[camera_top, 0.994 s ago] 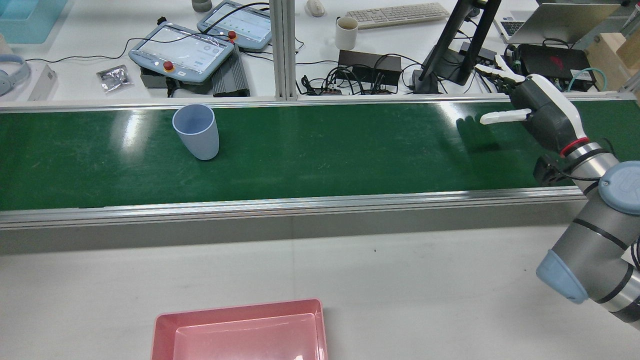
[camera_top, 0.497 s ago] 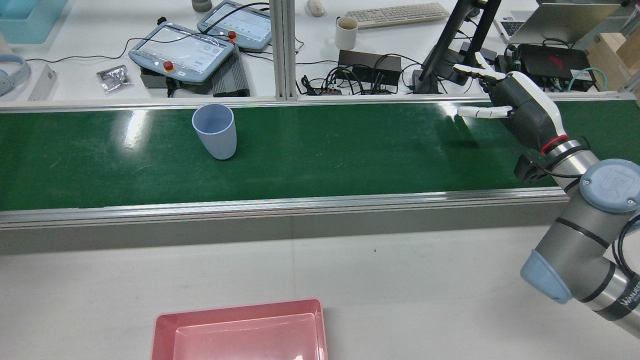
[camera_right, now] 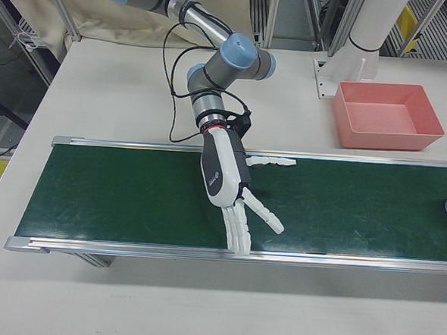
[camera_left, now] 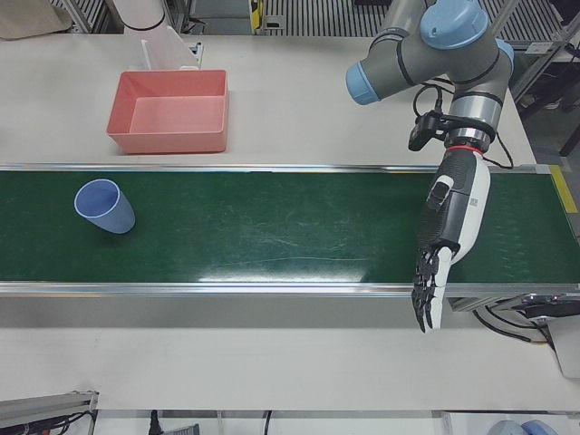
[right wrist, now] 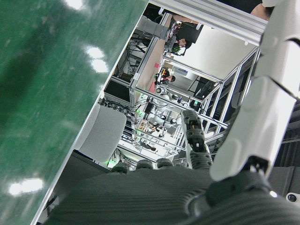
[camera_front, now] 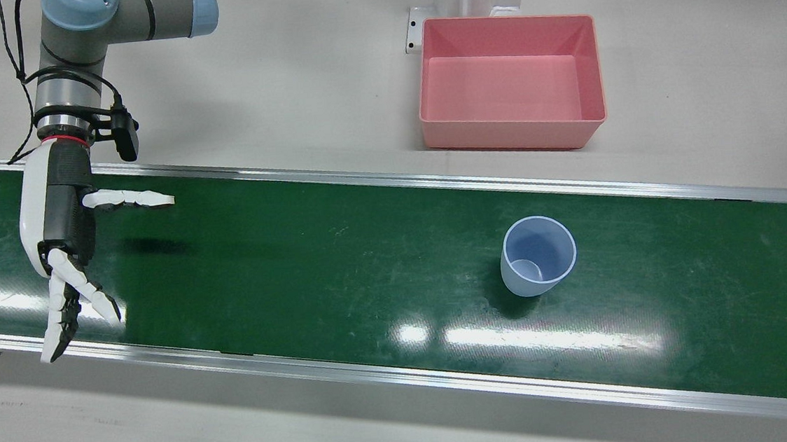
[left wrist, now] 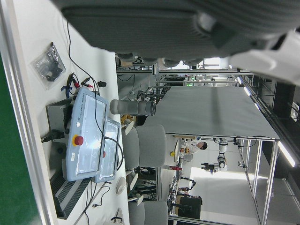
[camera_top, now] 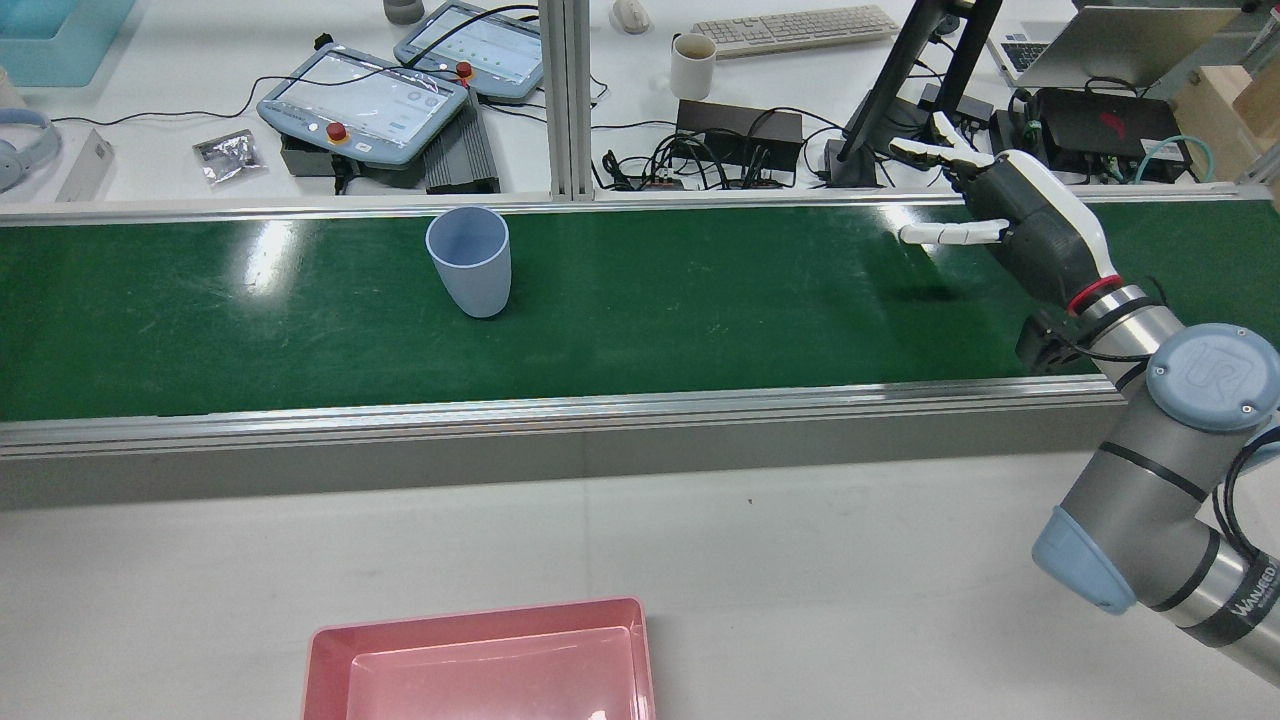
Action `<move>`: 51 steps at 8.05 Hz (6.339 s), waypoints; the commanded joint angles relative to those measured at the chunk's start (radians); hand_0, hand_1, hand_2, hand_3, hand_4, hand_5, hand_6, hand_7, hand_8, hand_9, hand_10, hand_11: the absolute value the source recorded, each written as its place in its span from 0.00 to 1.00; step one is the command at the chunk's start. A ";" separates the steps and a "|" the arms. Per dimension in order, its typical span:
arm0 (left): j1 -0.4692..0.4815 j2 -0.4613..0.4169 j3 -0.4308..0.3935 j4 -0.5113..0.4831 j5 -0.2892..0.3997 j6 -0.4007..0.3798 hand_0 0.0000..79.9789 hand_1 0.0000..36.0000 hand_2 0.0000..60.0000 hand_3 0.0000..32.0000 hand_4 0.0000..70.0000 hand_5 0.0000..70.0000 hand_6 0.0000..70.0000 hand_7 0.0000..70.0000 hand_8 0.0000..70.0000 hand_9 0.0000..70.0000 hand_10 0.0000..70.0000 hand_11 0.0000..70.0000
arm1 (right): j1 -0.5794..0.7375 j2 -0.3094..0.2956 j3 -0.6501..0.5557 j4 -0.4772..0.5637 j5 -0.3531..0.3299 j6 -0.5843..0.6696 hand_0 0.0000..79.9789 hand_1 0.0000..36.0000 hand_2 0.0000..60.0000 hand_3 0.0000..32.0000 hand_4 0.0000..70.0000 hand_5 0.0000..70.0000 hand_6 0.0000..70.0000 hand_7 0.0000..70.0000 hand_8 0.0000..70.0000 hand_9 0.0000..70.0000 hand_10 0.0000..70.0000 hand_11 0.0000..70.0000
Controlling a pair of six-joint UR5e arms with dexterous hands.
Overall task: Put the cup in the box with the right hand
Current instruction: 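Track the light blue cup along the belt with the open right hand, then close the right hand around the light blue cup on the belt, then lift the cup and carry it toward the pink box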
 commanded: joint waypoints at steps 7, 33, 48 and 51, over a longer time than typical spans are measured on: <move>0.000 0.000 0.000 0.000 0.000 0.000 0.00 0.00 0.00 0.00 0.00 0.00 0.00 0.00 0.00 0.00 0.00 0.00 | 0.001 -0.005 -0.001 0.000 0.002 0.007 0.58 0.39 0.16 0.00 0.11 0.04 0.01 0.00 0.00 0.01 0.00 0.00; 0.000 0.000 0.000 0.000 0.000 0.000 0.00 0.00 0.00 0.00 0.00 0.00 0.00 0.00 0.00 0.00 0.00 0.00 | -0.133 0.052 -0.002 0.002 0.062 -0.038 0.58 0.36 0.17 0.00 0.17 0.03 0.02 0.03 0.00 0.02 0.00 0.00; 0.000 0.000 0.000 0.000 0.000 0.000 0.00 0.00 0.00 0.00 0.00 0.00 0.00 0.00 0.00 0.00 0.00 0.00 | -0.105 0.069 0.246 0.007 0.086 -0.059 0.53 0.80 1.00 0.00 0.53 0.15 0.39 1.00 0.76 1.00 0.29 0.43; 0.000 0.000 0.000 0.000 0.000 0.000 0.00 0.00 0.00 0.00 0.00 0.00 0.00 0.00 0.00 0.00 0.00 0.00 | -0.467 0.072 0.434 0.008 0.092 -0.238 0.51 0.74 1.00 0.00 0.51 0.14 0.37 1.00 0.73 1.00 0.25 0.38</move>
